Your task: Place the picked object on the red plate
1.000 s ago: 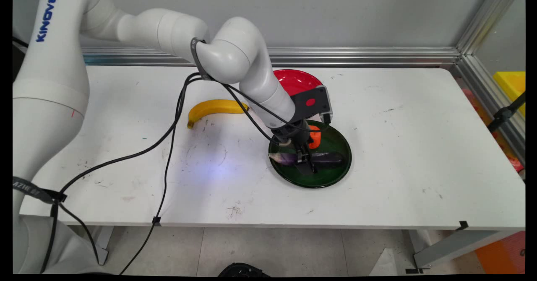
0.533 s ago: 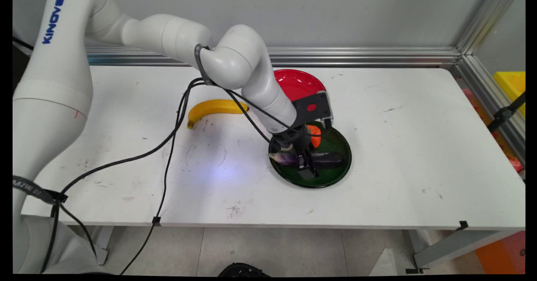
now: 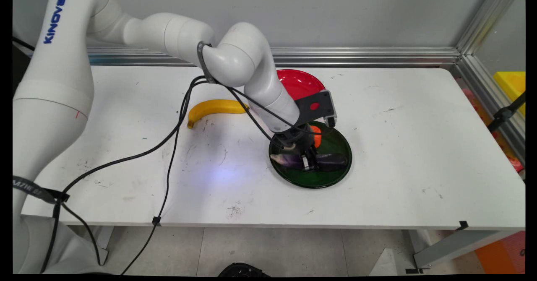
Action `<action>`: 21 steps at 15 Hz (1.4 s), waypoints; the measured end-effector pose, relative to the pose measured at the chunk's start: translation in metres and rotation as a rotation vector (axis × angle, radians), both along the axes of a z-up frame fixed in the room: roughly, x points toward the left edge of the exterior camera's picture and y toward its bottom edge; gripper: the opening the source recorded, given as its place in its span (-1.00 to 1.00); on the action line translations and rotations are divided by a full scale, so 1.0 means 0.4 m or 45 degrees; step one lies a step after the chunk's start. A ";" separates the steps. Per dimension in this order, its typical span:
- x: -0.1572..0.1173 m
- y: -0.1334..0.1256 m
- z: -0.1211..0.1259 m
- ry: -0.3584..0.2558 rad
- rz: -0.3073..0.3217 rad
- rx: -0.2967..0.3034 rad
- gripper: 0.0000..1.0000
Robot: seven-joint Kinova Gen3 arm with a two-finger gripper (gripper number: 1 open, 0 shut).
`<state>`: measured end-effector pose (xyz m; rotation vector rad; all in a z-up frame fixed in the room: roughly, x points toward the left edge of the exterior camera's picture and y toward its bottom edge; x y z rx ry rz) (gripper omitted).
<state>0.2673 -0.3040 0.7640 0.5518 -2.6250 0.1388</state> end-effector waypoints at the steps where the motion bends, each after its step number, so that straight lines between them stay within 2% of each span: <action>1: -0.002 -0.003 0.008 0.002 -0.001 0.000 -1.00; 12: 0.012 -0.061 0.134 -0.006 -0.044 -0.026 -1.00; 17: 0.072 -0.152 0.189 -0.039 -0.048 -0.097 -1.00; 21: 0.132 -0.234 0.191 -0.063 -0.035 -0.153 -1.00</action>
